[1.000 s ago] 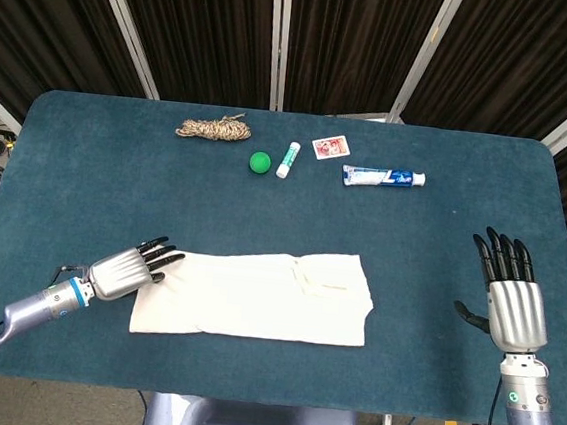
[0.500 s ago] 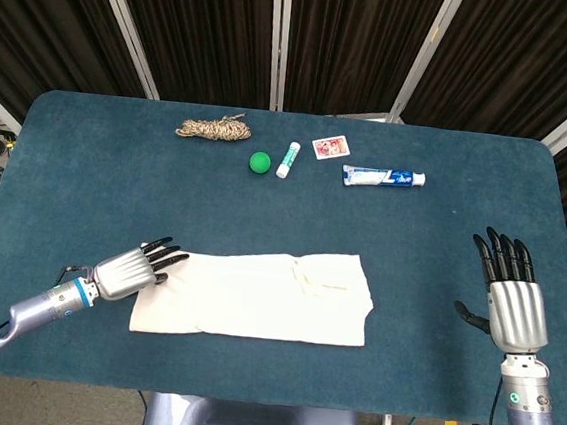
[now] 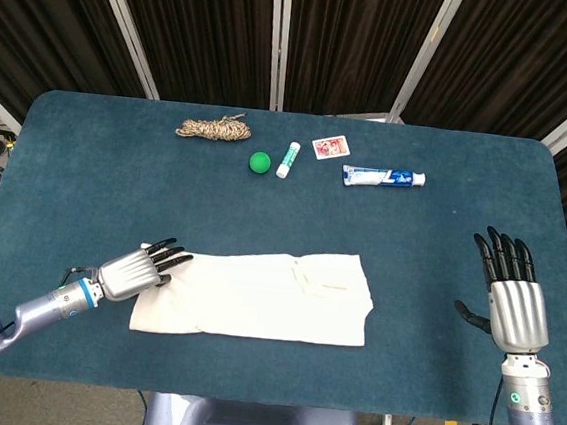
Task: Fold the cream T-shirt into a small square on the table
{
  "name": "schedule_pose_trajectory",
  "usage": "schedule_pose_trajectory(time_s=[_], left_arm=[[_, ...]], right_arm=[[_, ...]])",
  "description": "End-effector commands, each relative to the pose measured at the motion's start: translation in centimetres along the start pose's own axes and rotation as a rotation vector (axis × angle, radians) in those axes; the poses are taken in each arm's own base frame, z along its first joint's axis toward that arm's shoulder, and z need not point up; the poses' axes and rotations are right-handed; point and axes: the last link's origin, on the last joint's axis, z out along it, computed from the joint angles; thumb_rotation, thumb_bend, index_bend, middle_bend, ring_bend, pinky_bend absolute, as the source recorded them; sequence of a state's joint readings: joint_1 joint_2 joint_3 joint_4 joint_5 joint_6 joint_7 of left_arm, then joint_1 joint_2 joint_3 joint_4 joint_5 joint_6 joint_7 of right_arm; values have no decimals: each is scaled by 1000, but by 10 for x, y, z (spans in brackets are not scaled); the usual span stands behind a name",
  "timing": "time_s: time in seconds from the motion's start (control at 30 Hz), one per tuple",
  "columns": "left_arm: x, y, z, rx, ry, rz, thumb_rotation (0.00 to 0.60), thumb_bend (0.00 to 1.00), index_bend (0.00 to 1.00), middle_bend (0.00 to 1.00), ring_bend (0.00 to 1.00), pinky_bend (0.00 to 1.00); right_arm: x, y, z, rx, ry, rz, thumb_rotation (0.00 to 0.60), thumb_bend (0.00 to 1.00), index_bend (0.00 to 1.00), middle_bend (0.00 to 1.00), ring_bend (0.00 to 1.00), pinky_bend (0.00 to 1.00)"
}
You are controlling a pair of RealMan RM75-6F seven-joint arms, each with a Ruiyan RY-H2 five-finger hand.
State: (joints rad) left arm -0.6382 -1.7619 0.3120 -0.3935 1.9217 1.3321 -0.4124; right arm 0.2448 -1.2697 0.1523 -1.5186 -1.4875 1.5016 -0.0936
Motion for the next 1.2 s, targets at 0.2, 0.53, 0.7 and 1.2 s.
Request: schedule_pose_trajectory(time_s=[0.2,0.53,0.7,1.2], left_arm=[[0,2,4,-1,4,-11,600,514,611,0,0,0],[2,4,9,-3,12,-21,600,695,717,0,0,0],[4,6,13,-6,24,-39,600,752,831,0,0,0],[6,1,4,-2,25,-32,600,752,854,0,0,0]], right_arm=[[1,0,0,1,2,2,600,0,0,0,0,0],[1,0,0,2,3,4,600,0,7,0,0,0],[1,0,0,4,1,3,600,0,8,0,0,0],[0,0,0,2,-5,-1,600,0,16,0,0,0]])
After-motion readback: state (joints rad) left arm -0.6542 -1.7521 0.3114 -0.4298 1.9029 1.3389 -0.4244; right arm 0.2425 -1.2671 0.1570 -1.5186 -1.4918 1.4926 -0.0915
